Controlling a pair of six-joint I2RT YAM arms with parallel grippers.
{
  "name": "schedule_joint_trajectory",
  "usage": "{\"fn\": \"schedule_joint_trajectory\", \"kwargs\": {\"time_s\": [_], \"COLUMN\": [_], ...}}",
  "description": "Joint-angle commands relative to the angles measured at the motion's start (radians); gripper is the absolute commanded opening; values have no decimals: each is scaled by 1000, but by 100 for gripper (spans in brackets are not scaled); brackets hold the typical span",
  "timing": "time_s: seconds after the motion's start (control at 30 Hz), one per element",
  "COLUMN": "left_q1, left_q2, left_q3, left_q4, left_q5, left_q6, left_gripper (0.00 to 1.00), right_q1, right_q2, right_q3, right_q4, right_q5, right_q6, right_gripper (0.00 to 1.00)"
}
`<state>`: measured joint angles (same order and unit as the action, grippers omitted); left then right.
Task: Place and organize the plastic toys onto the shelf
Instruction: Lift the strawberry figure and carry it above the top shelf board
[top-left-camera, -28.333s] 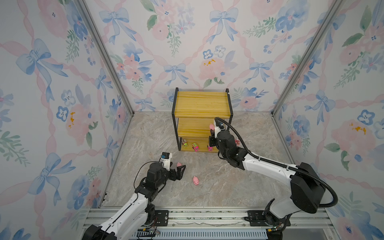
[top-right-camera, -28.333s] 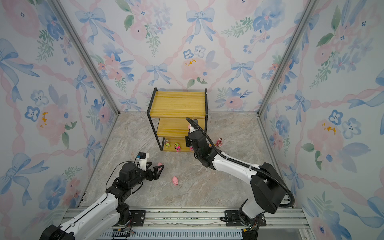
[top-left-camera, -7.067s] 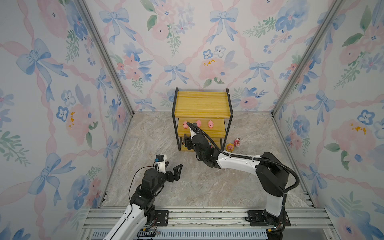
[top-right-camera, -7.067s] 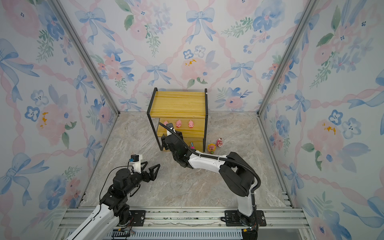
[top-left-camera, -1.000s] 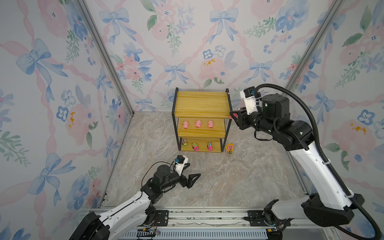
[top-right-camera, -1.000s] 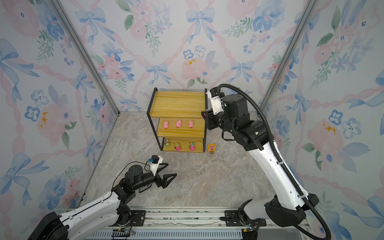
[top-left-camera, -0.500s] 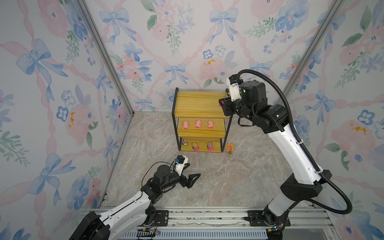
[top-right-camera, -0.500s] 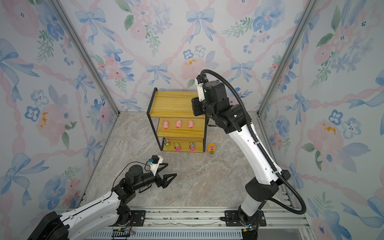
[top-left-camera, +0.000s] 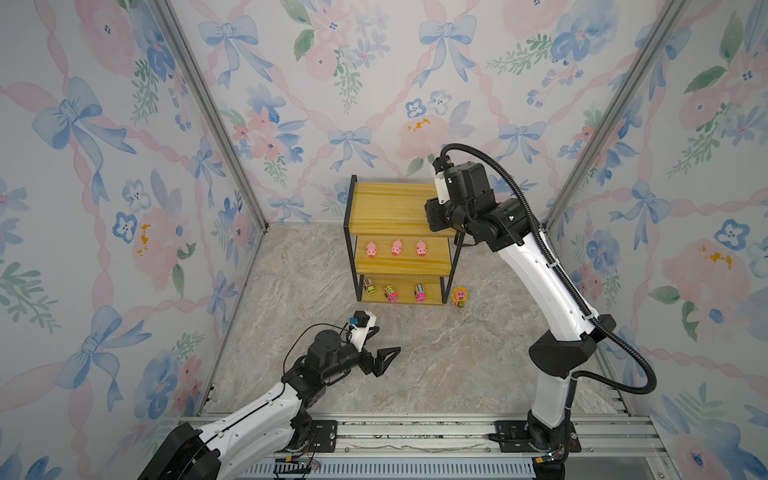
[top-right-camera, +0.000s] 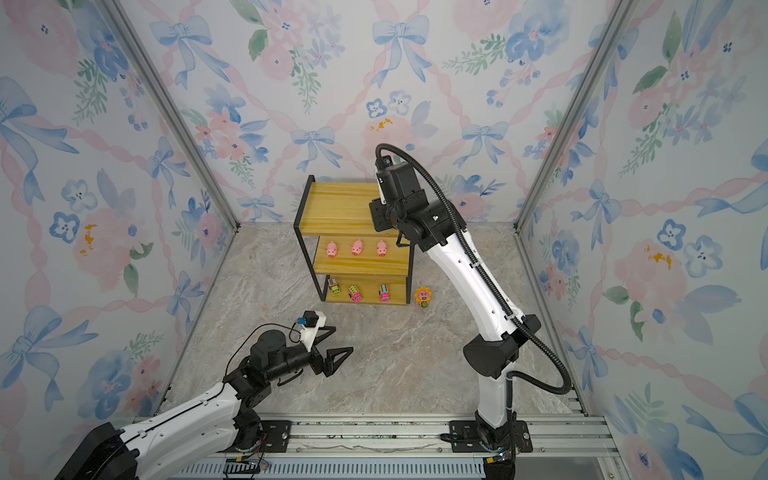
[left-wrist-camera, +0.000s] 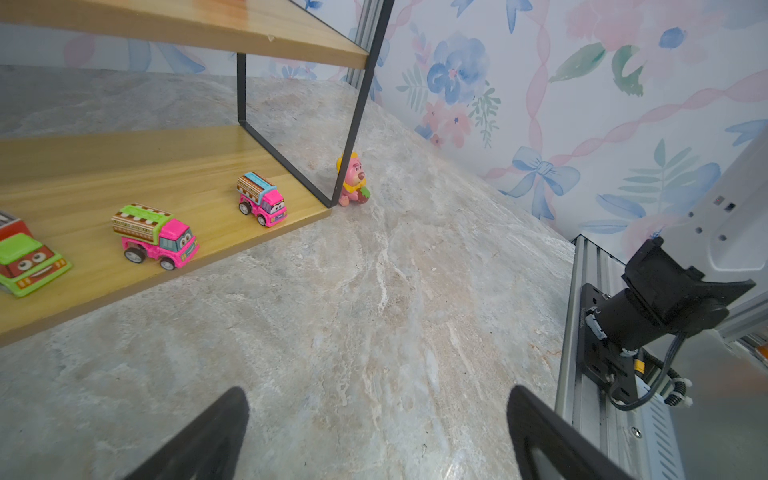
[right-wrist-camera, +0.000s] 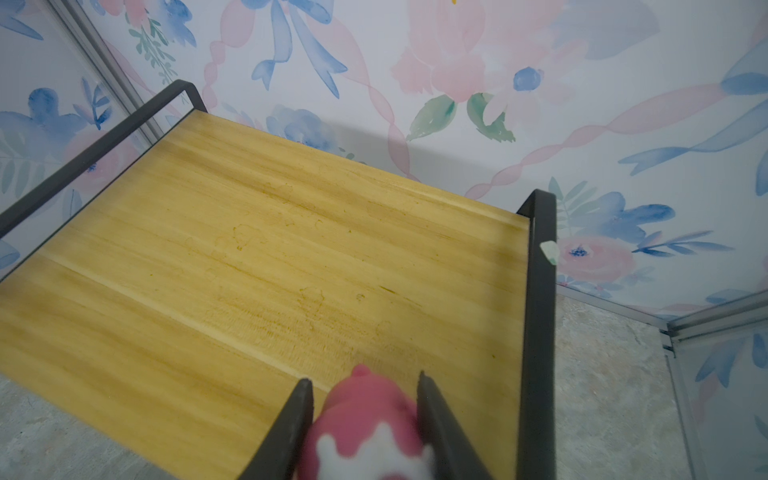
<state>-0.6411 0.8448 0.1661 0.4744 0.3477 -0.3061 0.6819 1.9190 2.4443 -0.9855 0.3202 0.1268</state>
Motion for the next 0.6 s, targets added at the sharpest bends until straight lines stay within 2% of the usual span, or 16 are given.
{"fn": "schedule_joint_trajectory", "kwargs": {"time_s": [0.0,0.57], "left_q1": [-5,-5], "left_q2": [-12,-15], "left_q3": [-19,-21], "left_q4": [13,13], "left_q5": [-10,-12], "left_q6": [25,25], "left_gripper": [98,98], "right_q1": [-4,-38], "right_q2": [8,34], "right_q3": [34,12], "right_q4": [-22,-18], "right_q5": [25,-15], "right_q6": [12,31], "right_gripper": [26,31]}}
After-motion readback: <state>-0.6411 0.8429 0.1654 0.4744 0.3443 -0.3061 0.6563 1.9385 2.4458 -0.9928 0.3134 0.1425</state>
